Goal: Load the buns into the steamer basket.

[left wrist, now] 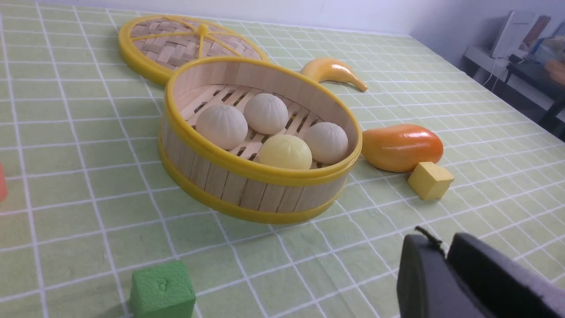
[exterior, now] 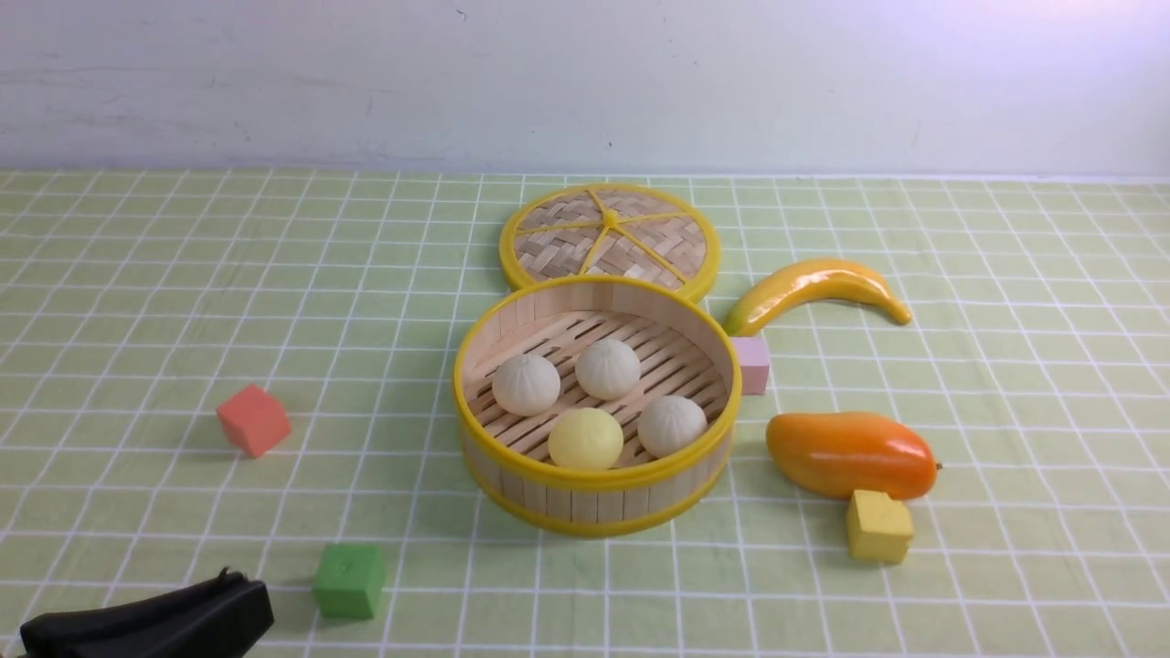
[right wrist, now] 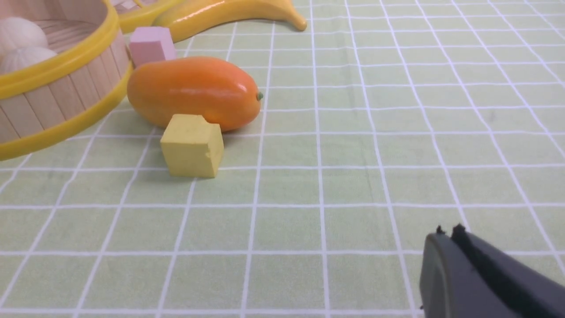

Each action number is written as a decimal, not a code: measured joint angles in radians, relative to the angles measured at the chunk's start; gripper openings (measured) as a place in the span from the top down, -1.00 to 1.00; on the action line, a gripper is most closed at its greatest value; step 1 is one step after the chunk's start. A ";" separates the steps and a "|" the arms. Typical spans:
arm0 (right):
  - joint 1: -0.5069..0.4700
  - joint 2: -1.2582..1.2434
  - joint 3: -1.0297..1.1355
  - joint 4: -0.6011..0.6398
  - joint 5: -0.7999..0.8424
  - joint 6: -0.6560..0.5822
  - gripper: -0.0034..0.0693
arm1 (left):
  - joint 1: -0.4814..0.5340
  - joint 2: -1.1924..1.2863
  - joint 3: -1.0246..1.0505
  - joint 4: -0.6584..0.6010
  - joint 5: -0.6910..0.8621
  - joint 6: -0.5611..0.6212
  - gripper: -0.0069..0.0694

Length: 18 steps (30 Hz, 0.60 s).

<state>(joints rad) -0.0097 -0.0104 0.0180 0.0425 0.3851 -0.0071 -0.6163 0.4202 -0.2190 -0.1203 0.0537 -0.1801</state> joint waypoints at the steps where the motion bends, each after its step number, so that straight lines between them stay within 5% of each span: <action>1: 0.000 0.000 0.000 0.000 0.000 0.000 0.90 | 0.000 0.000 0.001 0.007 -0.010 0.008 0.62; 5: 0.000 0.000 0.000 0.000 0.000 0.000 0.90 | 0.033 -0.033 0.029 0.026 -0.073 0.023 0.63; 11: 0.000 0.000 0.000 0.000 0.000 0.000 0.88 | 0.252 -0.204 0.107 0.026 -0.066 -0.010 0.85; 14: 0.000 0.000 0.000 0.000 0.000 0.000 0.87 | 0.412 -0.354 0.171 0.026 0.028 -0.023 0.85; 18: 0.000 0.000 0.000 0.000 0.000 0.000 0.86 | 0.486 -0.425 0.235 0.019 0.132 -0.025 0.85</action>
<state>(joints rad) -0.0097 -0.0104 0.0180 0.0425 0.3851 -0.0068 -0.1303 -0.0044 0.0164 -0.1017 0.1852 -0.2049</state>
